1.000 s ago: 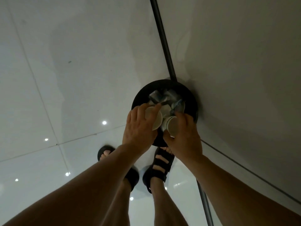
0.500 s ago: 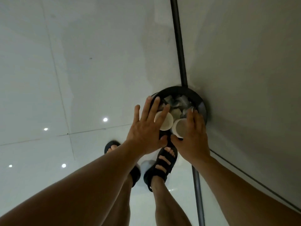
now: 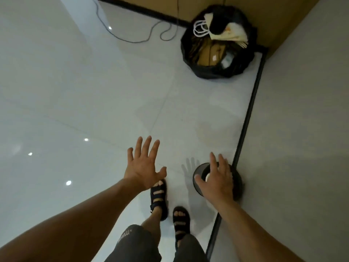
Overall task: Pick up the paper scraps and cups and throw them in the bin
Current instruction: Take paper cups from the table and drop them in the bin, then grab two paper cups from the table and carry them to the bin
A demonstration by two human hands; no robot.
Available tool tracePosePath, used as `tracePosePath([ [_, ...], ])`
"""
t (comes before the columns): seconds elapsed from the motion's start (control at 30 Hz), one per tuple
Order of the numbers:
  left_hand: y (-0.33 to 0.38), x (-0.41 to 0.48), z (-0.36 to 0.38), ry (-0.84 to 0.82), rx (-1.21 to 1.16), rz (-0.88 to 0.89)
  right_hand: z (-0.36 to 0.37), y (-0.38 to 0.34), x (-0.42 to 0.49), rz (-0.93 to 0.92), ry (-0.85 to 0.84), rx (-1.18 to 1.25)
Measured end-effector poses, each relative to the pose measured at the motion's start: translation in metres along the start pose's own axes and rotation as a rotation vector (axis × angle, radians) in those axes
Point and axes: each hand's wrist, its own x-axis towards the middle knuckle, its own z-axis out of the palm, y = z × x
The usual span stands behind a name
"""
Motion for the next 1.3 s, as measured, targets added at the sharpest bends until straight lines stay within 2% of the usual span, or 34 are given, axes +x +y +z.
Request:
tracePosePath([
  [0.2,-0.059,-0.182,-0.055,0.105,-0.154,-0.398,-0.033,-0.104,-0.095,-0.369,-0.142,-0.159],
  [0.4,-0.106,-0.343,-0.071,0.305,-0.298,-0.767,-0.02,-0.223,-0.189,-0.767,-0.225,-0.358],
  [0.7,-0.183,-0.614,-0.002,0.495,-0.562,-1.341,0.086,-0.369,-0.413,-1.284,-0.267,-0.638],
  [0.87,-0.215,-0.786,0.048,0.612,-0.624,-1.63,0.163,-0.431,-0.568,-1.551,-0.307,-0.613],
  [1.07,-0.246,-0.922,0.077,0.715,-0.639,-1.82,0.249,-0.476,-0.717,-1.791,-0.322,-0.635],
  [1.3,-0.32,-1.039,0.11,0.719,-0.594,-1.935,0.369,-0.529,-0.856,-1.962,-0.354,-0.656],
])
